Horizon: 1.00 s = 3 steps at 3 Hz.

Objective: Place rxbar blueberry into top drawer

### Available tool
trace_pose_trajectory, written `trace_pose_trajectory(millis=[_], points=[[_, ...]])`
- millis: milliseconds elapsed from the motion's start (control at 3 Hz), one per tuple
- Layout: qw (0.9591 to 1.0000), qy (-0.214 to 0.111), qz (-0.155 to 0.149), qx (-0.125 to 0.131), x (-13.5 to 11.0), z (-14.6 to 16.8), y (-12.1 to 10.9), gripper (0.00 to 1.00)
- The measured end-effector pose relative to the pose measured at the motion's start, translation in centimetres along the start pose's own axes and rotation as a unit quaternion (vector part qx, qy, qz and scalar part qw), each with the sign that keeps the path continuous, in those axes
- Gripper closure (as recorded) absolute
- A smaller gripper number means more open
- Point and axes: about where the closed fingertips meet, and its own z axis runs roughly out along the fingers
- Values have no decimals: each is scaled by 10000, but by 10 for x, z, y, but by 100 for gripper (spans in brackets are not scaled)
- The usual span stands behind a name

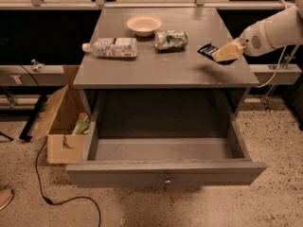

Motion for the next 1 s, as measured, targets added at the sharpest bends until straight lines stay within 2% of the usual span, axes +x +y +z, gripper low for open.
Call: trace_pose_trajectory(millis=[333, 1000], points=[[9992, -44, -240, -313, 13, -20, 20, 100], [9983, 26, -248, -521, 20, -18, 26, 100]])
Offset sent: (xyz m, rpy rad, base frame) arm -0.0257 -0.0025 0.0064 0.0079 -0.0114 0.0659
